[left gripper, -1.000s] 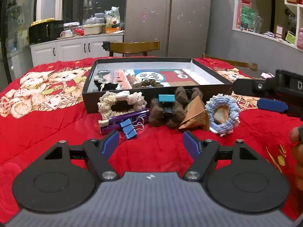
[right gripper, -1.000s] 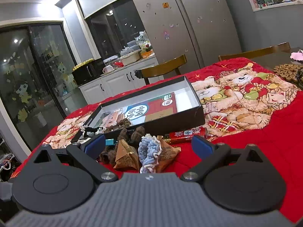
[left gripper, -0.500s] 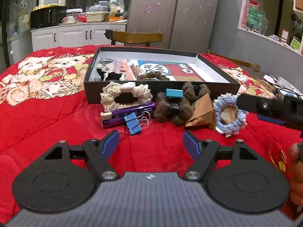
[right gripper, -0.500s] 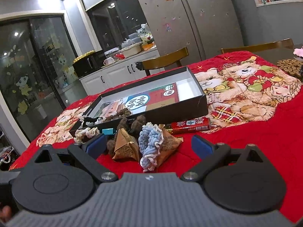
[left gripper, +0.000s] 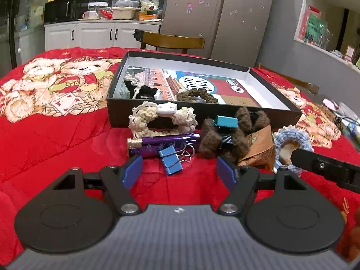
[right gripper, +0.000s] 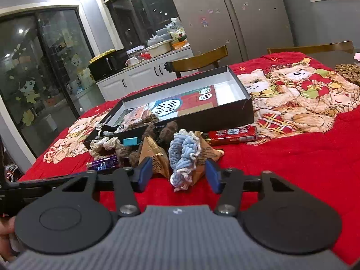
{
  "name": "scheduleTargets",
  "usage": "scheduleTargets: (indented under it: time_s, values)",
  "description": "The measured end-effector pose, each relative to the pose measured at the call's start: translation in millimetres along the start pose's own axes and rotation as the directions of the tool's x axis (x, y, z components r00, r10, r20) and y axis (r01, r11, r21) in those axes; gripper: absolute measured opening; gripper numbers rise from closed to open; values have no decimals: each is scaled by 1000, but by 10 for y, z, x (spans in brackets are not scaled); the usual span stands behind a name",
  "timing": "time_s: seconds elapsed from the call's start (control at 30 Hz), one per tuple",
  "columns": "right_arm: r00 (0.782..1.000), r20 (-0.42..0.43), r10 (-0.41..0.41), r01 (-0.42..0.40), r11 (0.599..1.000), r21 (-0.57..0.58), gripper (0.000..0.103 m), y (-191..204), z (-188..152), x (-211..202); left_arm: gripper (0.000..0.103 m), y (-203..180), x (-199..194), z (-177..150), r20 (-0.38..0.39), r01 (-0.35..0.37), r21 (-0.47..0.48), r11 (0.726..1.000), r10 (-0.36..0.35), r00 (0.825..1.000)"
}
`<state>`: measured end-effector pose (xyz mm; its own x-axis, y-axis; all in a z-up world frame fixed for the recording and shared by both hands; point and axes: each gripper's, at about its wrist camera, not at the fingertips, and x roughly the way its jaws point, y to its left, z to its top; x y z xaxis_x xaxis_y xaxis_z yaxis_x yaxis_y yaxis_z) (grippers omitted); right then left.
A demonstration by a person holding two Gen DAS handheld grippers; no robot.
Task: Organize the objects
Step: 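Grasp blue binder clip with left tool while right tool grasps blue crochet ring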
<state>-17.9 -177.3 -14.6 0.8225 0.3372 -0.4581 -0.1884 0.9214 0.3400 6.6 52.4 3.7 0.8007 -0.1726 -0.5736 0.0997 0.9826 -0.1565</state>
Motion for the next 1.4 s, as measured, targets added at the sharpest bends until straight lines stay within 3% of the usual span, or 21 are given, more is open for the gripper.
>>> scheduleTargets:
  time_s: [0.07, 0.13, 0.17, 0.27, 1.07, 1.3, 1.4]
  values:
    - [1000, -4, -8, 8, 1000, -13, 37, 23, -6, 9, 56, -24, 1, -12, 3, -24, 21, 1000, 24, 1000]
    - [1000, -3, -23, 23, 999, -31, 26, 46, -19, 8, 47, -39, 0, -18, 5, -55, 36, 998, 55, 998]
    - [1000, -6, -26, 26, 999, -43, 20, 55, -22, 9, 37, -37, -1, -21, 9, -60, 40, 997, 59, 998]
    - [999, 15, -40, 41, 997, -70, 15, 94, -38, -20, 24, -30, -32, -49, 15, -62, 45, 997, 61, 998]
    - [999, 36, -33, 34, 999, -35, 15, 53, -18, -36, 21, -72, 44, -23, 9, -80, 64, 995, 79, 997]
    - [997, 75, 0, 3, 999, -45, 15, 86, -5, -128, 21, -45, -63, -65, 39, -106, 52, 993, 104, 994]
    - [996, 82, 20, -16, 999, -48, 15, 101, 0, -155, 21, -72, -147, -87, 89, -136, 63, 989, 131, 987]
